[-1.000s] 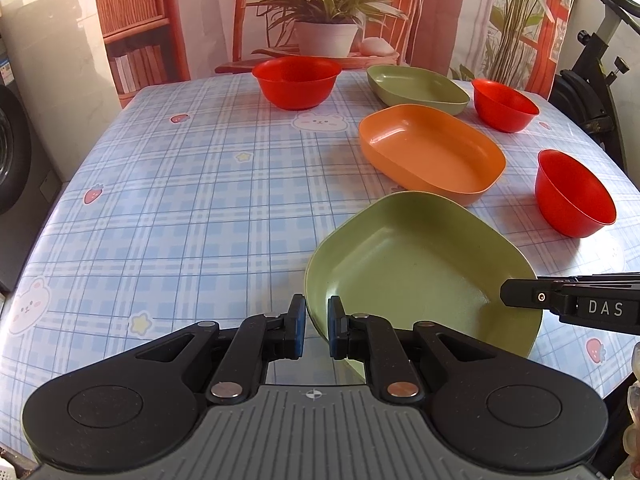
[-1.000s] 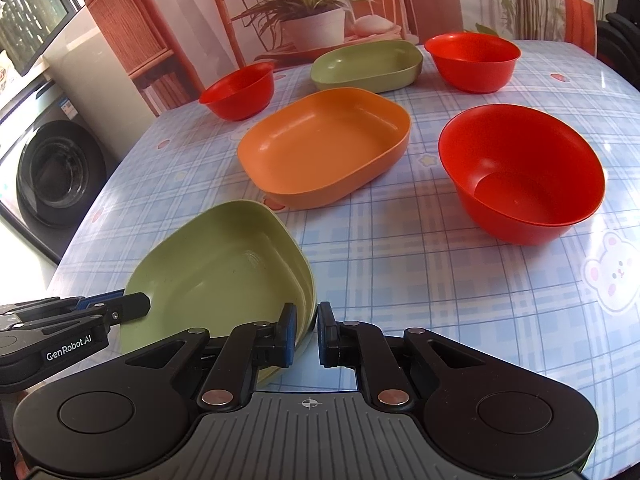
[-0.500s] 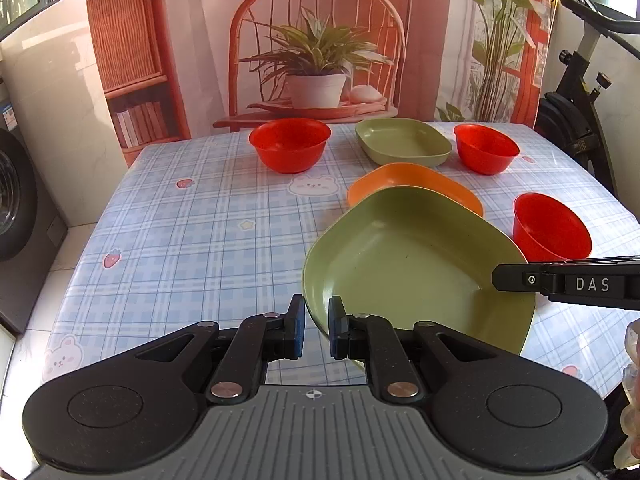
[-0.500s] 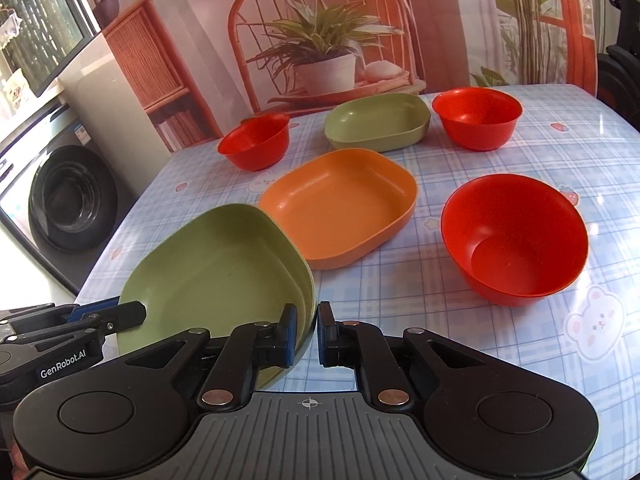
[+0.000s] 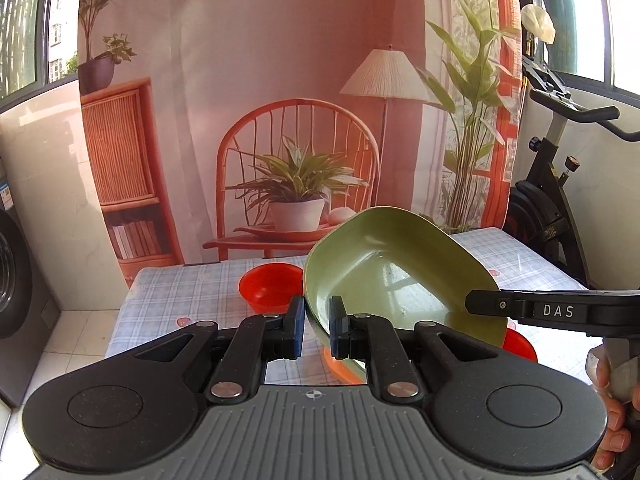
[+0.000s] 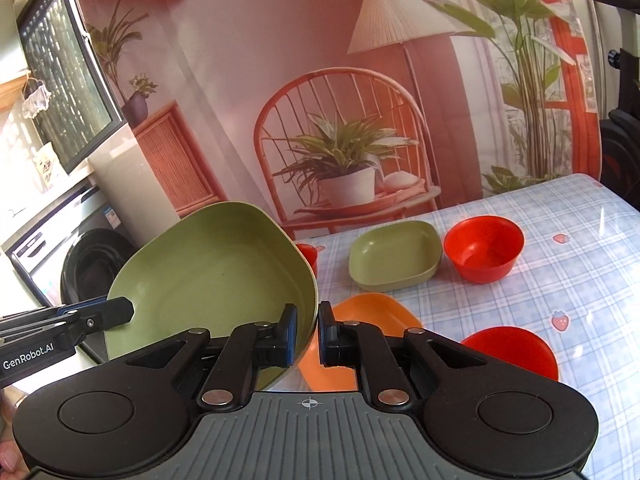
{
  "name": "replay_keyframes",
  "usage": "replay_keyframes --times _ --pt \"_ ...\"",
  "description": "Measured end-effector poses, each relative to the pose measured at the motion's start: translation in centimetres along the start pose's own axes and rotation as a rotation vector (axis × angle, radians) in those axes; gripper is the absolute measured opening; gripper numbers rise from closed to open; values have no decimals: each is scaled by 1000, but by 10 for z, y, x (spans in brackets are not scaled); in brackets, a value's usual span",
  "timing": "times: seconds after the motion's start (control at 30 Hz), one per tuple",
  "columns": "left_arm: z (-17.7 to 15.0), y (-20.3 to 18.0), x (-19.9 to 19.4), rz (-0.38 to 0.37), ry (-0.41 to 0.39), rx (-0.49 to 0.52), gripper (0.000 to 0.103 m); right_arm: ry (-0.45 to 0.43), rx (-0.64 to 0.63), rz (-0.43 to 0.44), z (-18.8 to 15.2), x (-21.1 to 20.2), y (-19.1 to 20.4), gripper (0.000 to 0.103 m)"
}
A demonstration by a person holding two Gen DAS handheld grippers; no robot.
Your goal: Organize plates and bowls
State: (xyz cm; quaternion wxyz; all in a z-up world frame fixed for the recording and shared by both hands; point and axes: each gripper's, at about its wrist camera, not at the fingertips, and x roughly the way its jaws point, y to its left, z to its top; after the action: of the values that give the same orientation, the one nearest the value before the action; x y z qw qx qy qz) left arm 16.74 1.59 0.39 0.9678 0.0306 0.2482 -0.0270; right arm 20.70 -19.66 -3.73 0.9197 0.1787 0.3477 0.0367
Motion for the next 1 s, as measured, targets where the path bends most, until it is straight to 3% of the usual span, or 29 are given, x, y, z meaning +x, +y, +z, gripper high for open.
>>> replay_keyframes --times 0.53,1.0 --pt "21 6 47 -32 9 -17 13 -59 -58 -43 38 27 -10 10" --pt "2 12 145 -109 168 15 13 102 3 -133 21 101 -56 10"
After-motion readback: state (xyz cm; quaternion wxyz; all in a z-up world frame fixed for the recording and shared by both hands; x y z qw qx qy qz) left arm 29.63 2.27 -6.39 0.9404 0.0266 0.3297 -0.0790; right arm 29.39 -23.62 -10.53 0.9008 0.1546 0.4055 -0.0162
